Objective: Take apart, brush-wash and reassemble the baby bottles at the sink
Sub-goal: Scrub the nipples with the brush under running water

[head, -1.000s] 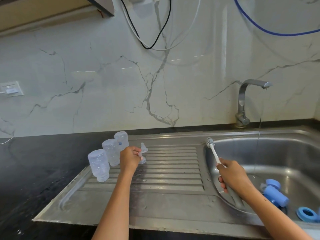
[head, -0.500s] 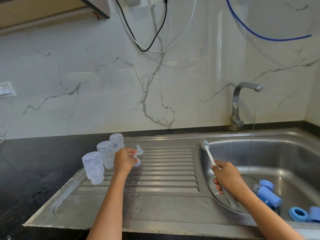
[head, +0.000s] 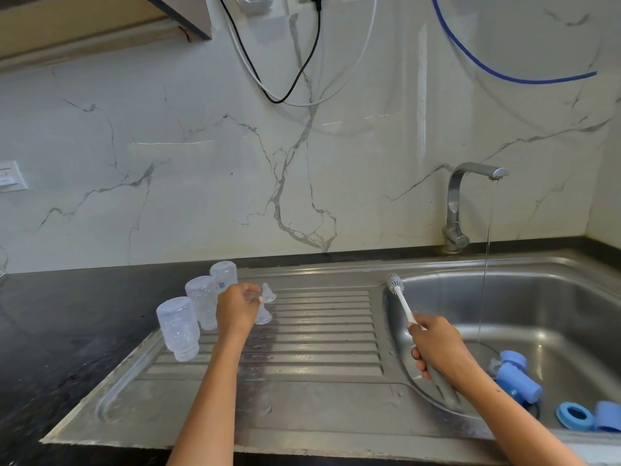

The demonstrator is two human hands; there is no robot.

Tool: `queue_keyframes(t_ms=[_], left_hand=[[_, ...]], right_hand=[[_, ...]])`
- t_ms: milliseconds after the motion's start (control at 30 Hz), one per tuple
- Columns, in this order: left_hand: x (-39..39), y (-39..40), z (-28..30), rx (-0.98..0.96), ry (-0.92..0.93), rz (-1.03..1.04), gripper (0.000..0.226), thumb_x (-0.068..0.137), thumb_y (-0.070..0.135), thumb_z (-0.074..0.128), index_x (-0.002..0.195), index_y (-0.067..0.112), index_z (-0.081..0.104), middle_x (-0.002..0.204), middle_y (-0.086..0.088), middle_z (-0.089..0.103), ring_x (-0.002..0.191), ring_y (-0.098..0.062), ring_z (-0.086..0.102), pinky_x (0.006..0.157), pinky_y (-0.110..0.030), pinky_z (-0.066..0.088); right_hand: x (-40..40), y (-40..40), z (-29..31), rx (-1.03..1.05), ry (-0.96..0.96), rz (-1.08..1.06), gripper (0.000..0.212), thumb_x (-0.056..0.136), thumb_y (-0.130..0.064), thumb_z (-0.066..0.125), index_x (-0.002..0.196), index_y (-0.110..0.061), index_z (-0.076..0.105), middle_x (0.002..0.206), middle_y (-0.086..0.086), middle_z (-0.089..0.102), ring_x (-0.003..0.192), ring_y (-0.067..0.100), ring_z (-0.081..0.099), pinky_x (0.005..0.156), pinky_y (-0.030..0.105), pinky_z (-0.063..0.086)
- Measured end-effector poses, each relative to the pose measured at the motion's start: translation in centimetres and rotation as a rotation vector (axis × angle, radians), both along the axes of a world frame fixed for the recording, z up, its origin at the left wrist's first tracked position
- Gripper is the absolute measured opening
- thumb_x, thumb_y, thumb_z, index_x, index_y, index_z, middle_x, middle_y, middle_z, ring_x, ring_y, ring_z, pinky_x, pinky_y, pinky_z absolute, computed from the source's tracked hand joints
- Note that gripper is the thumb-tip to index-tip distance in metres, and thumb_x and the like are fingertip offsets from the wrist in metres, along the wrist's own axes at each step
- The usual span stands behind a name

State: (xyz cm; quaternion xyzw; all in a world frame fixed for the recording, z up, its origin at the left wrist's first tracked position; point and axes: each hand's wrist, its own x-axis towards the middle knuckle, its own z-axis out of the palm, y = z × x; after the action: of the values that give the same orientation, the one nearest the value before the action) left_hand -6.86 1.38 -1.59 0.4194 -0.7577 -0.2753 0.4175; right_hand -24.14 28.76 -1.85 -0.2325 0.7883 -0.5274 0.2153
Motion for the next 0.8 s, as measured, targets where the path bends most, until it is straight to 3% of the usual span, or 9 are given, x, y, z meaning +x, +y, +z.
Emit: queue_keyframes(t_ms=[167, 367, 567, 800], left_hand=[[-1.5, 2.7, 1.1, -0.021, 0.055, -0.07, 0.017, 0.09, 0.004, 0.06, 0.103, 0.01, 0.069, 0.1, -0.004, 0.068, 0.092, -0.017, 0.063, 0.063, -0.011, 0.045], [-7.8, 7.9, 1.9, -0.052, 0.006, -0.272, 0.014, 0.085, 0.004, 0.066, 0.094, 0.014, 0.071, 0.093, 0.001, 0.07, 0.088, -0.012, 0.065, 0.085, -0.027, 0.053], [-16.3, 15.0, 1.3, -0.044, -0.063, -0.472, 0.015, 0.082, 0.002, 0.065, 0.09, 0.011, 0.074, 0.087, -0.007, 0.073, 0.082, -0.019, 0.068, 0.081, -0.027, 0.053], [-24.7, 20.9, -3.0, 0.014, -0.246, -0.643, 0.015, 0.084, 0.005, 0.065, 0.096, 0.009, 0.073, 0.093, -0.007, 0.073, 0.087, -0.016, 0.067, 0.075, -0.016, 0.046]], right_hand=[[-0.6, 0.6, 0.3, -0.027, -0.067, -0.047, 0.03, 0.101, -0.011, 0.038, 0.125, -0.013, 0.055, 0.06, 0.01, 0.051, 0.041, 0.016, 0.045, 0.039, 0.023, 0.043], [-5.7, 4.7, 1.4, -0.114, -0.175, -0.207, 0.017, 0.1, -0.014, 0.041, 0.104, -0.019, 0.056, 0.053, 0.009, 0.05, 0.034, 0.014, 0.042, 0.034, 0.019, 0.037], [-12.5, 13.7, -0.1, -0.005, -0.139, -0.417, 0.018, 0.098, -0.014, 0.045, 0.105, -0.009, 0.061, 0.053, 0.012, 0.052, 0.04, 0.018, 0.043, 0.034, 0.02, 0.038], [-14.2, 16.9, -1.4, 0.16, -0.111, -0.43, 0.023, 0.096, -0.012, 0.043, 0.094, -0.002, 0.064, 0.053, 0.012, 0.054, 0.043, 0.02, 0.047, 0.04, 0.024, 0.04]])
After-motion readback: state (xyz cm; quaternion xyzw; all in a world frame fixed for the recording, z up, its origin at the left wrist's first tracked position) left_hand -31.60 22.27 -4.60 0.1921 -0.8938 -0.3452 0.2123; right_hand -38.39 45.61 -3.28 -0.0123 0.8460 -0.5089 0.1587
